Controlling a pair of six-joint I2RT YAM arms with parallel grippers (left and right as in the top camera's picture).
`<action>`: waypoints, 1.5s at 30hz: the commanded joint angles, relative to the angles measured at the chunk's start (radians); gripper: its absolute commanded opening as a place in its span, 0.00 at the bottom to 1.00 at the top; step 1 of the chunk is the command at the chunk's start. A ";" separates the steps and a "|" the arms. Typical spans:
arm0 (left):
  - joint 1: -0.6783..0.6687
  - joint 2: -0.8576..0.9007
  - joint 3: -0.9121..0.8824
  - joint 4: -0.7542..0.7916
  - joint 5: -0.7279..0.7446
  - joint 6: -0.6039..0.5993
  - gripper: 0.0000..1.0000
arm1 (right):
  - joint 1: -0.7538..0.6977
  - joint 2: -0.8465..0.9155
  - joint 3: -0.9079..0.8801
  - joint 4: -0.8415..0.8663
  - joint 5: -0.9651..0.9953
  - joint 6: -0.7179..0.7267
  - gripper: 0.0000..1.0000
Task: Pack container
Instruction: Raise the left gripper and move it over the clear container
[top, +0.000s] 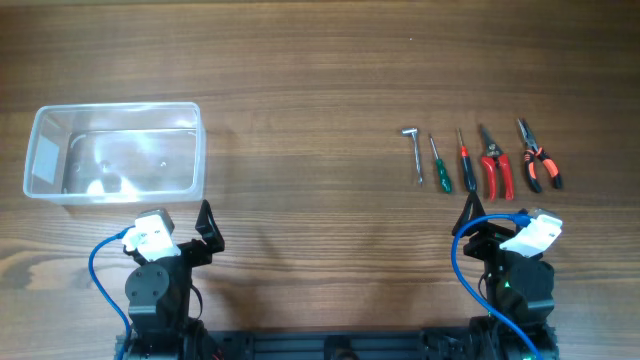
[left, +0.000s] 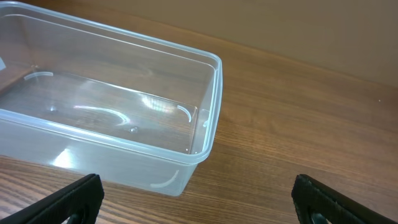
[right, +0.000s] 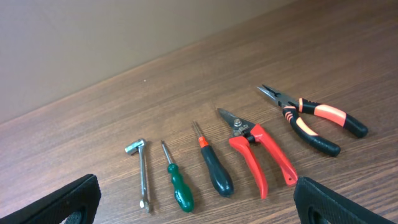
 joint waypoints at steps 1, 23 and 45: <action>-0.006 -0.013 -0.009 0.003 0.012 -0.002 1.00 | -0.004 -0.012 -0.001 0.006 -0.004 0.014 1.00; -0.005 -0.012 -0.007 0.030 0.005 -0.016 1.00 | -0.004 -0.012 0.000 0.014 0.004 0.014 1.00; 0.062 1.048 1.069 -0.283 0.032 0.057 1.00 | -0.086 1.043 0.879 -0.154 -0.301 -0.010 1.00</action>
